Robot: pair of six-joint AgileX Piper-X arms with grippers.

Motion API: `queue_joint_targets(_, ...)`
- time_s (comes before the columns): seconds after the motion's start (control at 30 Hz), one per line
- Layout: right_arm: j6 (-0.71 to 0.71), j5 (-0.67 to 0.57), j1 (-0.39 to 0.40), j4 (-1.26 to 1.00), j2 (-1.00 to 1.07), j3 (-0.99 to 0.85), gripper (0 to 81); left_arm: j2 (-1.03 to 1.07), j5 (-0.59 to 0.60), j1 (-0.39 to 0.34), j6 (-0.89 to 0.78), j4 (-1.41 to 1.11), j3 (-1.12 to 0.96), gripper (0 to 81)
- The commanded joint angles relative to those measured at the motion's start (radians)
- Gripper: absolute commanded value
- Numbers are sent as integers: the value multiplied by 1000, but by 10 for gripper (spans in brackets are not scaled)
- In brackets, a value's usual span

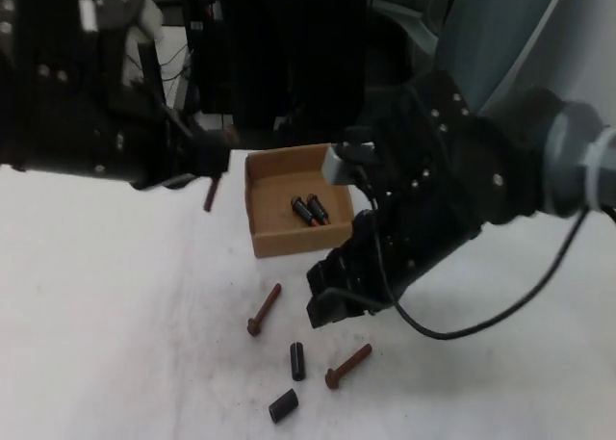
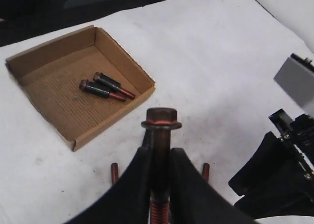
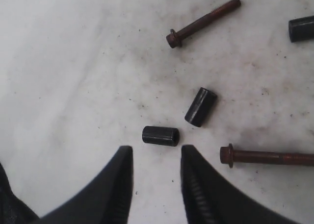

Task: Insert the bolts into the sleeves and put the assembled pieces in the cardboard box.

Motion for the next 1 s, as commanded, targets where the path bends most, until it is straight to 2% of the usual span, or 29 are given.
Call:
queue_joint_targets(0.0,-1,24,17,77,45,-71,272,-80,0,21,12,2,-4,2)
queue_joint_targets(0.07,-12,27,29,107,71,-107,263,-100,0,23,12,19,-4,2)
queue_joint_targets(0.33,-47,169,99,226,159,-263,258,-147,-2,35,27,74,-4,2)
queue_joint_targets(0.47,-68,236,106,293,193,-298,258,-164,-7,46,27,78,-4,2)
queue_joint_targets(0.63,-83,275,106,342,220,-297,258,-193,-112,67,45,83,-4,2)
queue_joint_targets(0.73,-82,279,106,336,223,-297,258,-207,-115,85,46,83,-4,2)
queue_joint_targets(0.87,-65,279,106,333,223,-297,258,-206,-194,109,71,85,-4,2)
queue_joint_targets(0.97,-50,279,109,331,223,-297,258,-209,-203,128,71,92,-4,2)
